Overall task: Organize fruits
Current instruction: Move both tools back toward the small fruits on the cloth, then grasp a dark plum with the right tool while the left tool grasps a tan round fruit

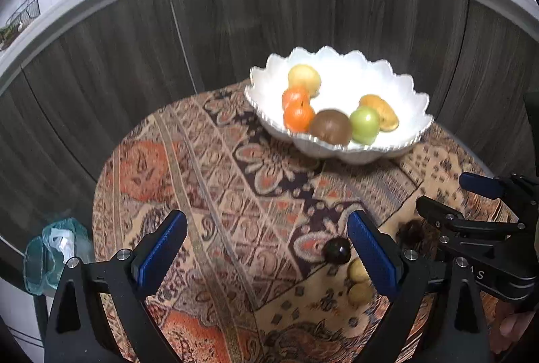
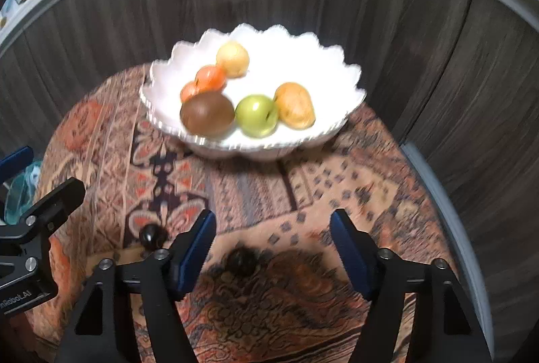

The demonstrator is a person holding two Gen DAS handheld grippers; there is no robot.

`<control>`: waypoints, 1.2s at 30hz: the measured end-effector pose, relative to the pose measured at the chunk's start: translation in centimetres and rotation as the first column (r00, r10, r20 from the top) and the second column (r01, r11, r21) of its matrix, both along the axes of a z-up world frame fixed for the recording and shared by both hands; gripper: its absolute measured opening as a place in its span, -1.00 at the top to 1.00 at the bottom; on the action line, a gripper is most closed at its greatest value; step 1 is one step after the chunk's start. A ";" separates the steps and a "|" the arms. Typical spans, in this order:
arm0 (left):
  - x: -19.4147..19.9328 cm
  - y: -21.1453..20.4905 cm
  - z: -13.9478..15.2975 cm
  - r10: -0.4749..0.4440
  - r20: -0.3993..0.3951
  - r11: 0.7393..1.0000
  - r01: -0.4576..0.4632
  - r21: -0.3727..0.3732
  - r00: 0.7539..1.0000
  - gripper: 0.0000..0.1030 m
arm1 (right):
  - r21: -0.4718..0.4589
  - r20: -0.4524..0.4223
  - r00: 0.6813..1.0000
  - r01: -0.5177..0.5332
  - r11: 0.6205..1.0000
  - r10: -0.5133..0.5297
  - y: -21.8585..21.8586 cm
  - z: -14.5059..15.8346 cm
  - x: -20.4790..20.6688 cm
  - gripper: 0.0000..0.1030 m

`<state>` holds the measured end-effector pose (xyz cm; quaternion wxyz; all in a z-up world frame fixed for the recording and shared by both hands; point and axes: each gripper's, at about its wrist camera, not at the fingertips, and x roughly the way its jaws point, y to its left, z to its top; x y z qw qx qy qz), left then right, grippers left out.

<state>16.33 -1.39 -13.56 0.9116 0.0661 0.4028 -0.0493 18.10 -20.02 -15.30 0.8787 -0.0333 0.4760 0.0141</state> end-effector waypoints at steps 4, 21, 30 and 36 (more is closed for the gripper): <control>-0.2 0.5 -1.5 0.008 -0.019 1.000 -0.008 -0.003 1.000 -0.89 | -0.006 -0.027 0.999 -0.018 1.000 0.018 0.6 -1.4 -0.2 -0.22; -0.4 1.0 -3.7 0.013 -0.043 1.000 -0.014 -0.009 0.999 -0.88 | 0.016 -0.115 0.992 -0.054 0.998 0.056 1.5 -4.9 -0.1 0.32; -0.5 0.9 -3.9 0.010 -0.047 1.000 -0.011 -0.012 0.999 -0.88 | 0.025 -0.112 0.991 -0.071 0.997 0.073 1.7 -5.0 -0.4 0.46; -1.0 0.0 -3.3 -0.016 -0.048 0.999 0.015 -0.036 0.999 -0.83 | 0.020 -0.085 0.995 -0.057 0.998 0.059 0.7 -3.4 -1.1 0.46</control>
